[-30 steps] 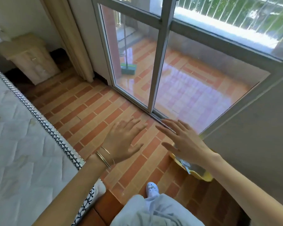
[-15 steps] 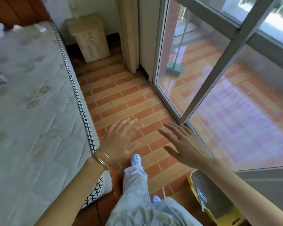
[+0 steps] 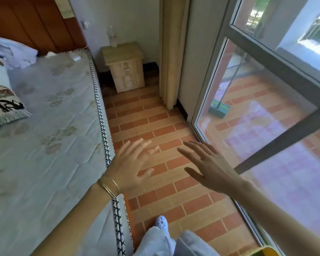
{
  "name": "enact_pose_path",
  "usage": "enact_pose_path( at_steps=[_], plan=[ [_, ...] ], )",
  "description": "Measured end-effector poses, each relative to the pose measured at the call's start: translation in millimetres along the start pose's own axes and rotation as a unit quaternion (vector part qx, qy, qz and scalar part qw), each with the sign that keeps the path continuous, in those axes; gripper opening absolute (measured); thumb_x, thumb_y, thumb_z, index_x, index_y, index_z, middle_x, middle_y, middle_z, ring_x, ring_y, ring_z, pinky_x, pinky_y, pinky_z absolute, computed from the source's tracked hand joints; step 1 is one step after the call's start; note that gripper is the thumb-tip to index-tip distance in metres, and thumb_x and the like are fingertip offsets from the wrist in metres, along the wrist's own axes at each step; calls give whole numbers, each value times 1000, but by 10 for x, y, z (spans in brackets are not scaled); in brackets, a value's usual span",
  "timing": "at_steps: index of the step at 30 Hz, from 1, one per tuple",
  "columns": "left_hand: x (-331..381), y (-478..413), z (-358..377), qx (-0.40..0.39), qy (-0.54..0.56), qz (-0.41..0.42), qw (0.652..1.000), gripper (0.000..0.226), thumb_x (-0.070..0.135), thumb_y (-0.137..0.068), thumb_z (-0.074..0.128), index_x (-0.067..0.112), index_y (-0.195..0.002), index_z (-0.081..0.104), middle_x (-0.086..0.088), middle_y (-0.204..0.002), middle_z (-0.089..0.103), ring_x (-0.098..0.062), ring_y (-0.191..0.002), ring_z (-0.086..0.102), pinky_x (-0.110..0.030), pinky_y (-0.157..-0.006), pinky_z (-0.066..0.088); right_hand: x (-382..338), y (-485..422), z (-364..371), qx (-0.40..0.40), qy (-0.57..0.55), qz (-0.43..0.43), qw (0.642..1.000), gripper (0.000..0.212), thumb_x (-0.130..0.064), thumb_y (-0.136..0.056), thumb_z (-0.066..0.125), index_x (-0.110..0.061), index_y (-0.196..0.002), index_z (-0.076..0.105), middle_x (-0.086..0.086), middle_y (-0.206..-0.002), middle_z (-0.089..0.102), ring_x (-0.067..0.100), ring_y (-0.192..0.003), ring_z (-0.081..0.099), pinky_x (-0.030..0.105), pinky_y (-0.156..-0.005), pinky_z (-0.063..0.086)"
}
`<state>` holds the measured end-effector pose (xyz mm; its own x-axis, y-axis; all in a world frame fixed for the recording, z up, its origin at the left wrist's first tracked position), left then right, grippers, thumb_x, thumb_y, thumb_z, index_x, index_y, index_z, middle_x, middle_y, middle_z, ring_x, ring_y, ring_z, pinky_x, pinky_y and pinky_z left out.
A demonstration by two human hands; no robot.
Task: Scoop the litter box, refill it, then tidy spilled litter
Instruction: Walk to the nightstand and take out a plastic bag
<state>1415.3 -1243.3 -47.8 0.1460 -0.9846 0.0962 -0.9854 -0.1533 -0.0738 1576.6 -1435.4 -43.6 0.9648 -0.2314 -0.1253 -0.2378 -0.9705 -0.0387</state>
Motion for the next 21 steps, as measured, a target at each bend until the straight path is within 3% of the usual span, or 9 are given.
enact_pose_path(
  at_steps=[12, 21],
  plan=[
    [-806, -572, 292, -11, 32, -79, 996, 58, 51, -87, 38, 25, -138, 42, -4, -142, 46, -27, -131, 42, -51, -105, 35, 393, -1340, 358, -13, -32, -58, 998, 52, -47, -92, 39, -23, -138, 38, 7, -140, 45, 26, -129, 43, 49, -102, 39],
    [-1703, -1706, 67, 9, 12, -116, 993, 56, 51, -87, 38, 25, -137, 44, -4, -141, 47, -26, -131, 42, -52, -104, 37, 1129, -2785, 177, -16, -19, -110, 994, 50, -49, -93, 34, -25, -137, 37, 6, -139, 46, 24, -127, 44, 48, -100, 41]
  ],
)
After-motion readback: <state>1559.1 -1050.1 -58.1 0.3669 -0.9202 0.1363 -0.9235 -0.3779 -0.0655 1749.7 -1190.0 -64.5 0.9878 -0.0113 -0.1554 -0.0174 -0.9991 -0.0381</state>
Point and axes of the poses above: each hand's wrist, its own y-axis away from the middle knuckle, its own z-axis out of the palm, x = y × z, the point moved 2 cm from there along -y, towards the middle knuckle
